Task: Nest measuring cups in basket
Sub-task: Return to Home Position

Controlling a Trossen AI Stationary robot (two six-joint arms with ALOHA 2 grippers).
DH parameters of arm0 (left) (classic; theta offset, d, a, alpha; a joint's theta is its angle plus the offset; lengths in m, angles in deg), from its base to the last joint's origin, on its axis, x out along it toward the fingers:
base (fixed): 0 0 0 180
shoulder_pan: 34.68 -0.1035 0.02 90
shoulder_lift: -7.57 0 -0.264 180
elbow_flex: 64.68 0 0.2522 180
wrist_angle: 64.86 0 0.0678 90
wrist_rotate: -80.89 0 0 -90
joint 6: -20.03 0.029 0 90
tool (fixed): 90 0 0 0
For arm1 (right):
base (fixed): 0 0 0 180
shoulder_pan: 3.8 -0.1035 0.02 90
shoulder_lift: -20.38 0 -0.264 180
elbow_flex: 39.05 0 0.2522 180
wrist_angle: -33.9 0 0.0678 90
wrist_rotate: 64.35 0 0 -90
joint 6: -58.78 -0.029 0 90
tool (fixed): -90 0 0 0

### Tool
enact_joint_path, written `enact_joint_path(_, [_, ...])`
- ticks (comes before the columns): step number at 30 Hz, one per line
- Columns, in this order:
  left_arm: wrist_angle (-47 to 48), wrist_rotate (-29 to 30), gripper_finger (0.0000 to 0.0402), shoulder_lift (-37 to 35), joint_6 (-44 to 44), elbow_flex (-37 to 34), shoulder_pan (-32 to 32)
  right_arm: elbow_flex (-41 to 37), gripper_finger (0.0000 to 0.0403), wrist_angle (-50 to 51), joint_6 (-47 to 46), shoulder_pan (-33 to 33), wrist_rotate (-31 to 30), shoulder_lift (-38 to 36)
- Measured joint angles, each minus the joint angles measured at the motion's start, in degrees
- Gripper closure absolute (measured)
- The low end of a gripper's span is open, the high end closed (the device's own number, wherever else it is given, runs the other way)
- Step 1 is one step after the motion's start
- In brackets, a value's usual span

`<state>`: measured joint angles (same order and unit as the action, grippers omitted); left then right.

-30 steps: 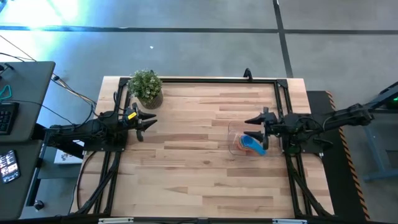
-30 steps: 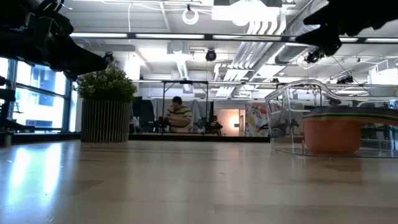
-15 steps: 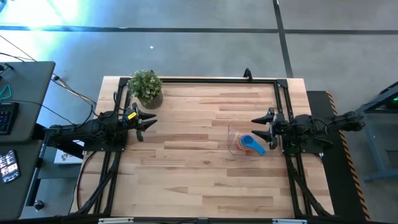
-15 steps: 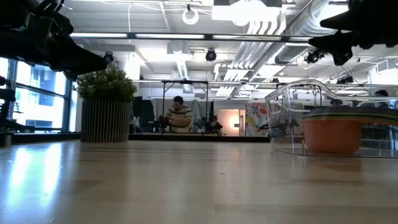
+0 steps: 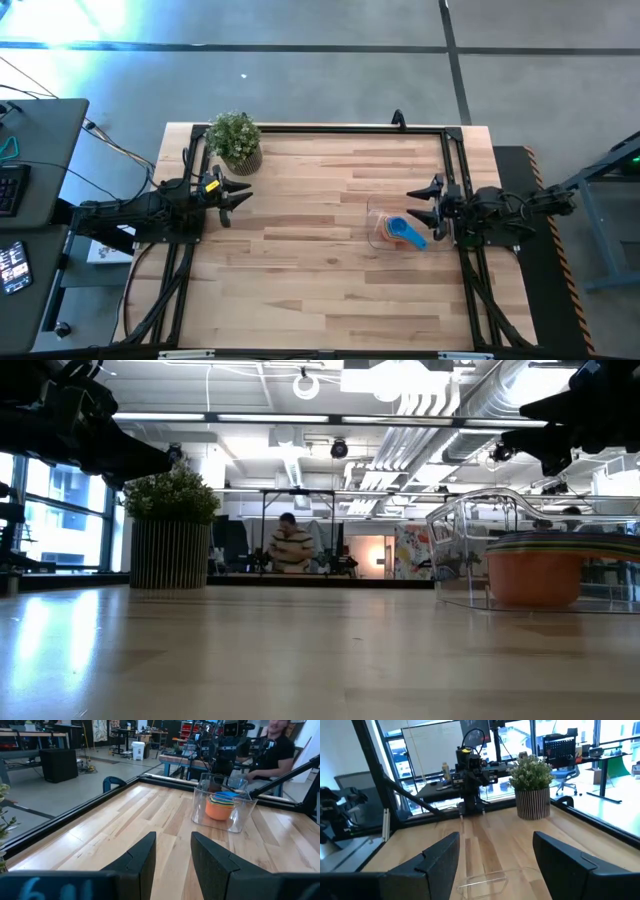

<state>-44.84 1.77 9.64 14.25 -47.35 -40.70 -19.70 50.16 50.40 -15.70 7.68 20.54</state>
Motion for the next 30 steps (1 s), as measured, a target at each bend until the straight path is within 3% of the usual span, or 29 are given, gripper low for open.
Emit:
enact_joint_path(15, [0.02, 0.0, 0.0289, 0.0, 0.0, 0.0, 0.0, -0.03, 0.016, 4.43, 0.43, 0.0, -0.06, 0.08])
enact_joint_path(30, [0.0, 0.0, 0.0289, 0.0, 0.0, 0.0, 0.0, -2.64, 0.016, 1.07, -2.05, 0.0, -0.48, 0.63])
